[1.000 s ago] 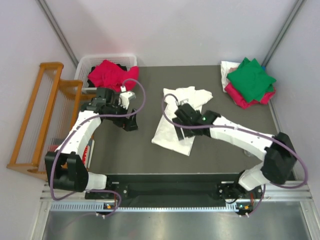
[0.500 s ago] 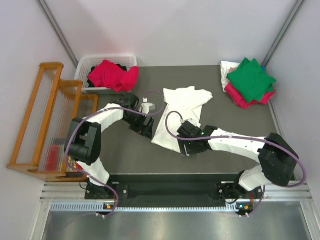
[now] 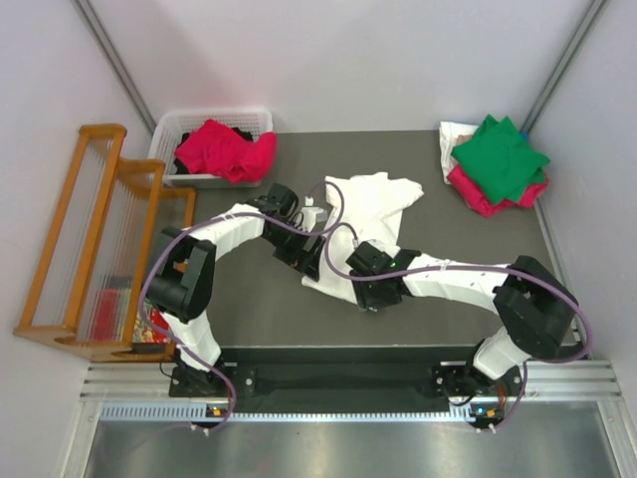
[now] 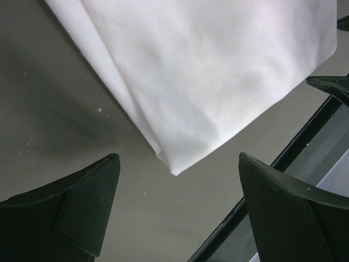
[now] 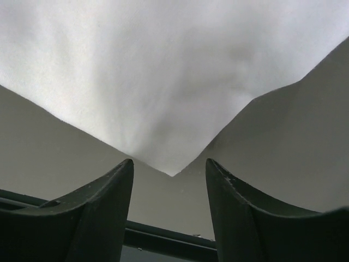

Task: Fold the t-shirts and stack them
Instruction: Fold the tshirt

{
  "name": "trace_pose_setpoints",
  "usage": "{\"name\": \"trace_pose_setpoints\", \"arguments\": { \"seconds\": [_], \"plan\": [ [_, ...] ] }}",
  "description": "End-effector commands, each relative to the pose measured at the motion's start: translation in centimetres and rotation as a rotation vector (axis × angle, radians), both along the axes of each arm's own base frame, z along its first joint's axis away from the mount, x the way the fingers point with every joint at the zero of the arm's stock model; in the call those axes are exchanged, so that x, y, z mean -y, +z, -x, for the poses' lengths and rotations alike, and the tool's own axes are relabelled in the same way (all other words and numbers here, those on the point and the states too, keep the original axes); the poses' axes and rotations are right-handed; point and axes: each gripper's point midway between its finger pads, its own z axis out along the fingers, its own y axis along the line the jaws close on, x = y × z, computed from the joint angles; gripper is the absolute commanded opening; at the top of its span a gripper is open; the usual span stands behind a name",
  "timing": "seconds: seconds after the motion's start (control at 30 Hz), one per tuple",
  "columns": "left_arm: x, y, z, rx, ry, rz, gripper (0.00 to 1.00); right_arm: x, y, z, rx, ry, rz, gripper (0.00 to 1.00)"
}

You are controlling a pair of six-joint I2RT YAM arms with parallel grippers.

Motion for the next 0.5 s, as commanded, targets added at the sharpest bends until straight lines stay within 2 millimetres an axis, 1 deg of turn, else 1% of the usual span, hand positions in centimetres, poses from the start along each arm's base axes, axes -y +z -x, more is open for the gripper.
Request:
{"name": "trace_pose_setpoints", "arguments": {
  "seconds": [0.0, 0.03, 0.07, 0.1, 0.3, 0.47],
  "plan": [
    [1.4, 0.3, -0.2, 0.031, -0.033, 0.029, 0.94, -1.3, -0.1, -0.4, 0.026, 0.023, -0.035, 0.52],
    [1.4, 0.2, 0.0, 0.025, -0.029, 0.027, 0.94, -1.2, -0.1, -0.5, 0.029, 0.022, -0.034, 0.49],
    [1.3, -0.1, 0.4, 0.009, -0.027, 0.025, 0.94, -1.0, -0.4, -0.3, 0.022, 0.022, -0.024, 0.44],
    [1.5, -0.2, 0.8, 0.002, -0.033, 0.027, 0.94, -0.9, -0.6, -0.2, 0.021, 0.024, -0.023, 0.42],
    [1.1, -1.4, 3.2, -0.073, -0.060, -0.013, 0.95, -0.7, -0.8, -0.1, 0.015, 0.021, -0.016, 0.41],
    [0.2, -2.4, 3.6, -0.077, -0.061, -0.060, 0.94, -0.8, -0.6, -0.3, 0.022, 0.021, -0.020, 0.40]
  ]
}}
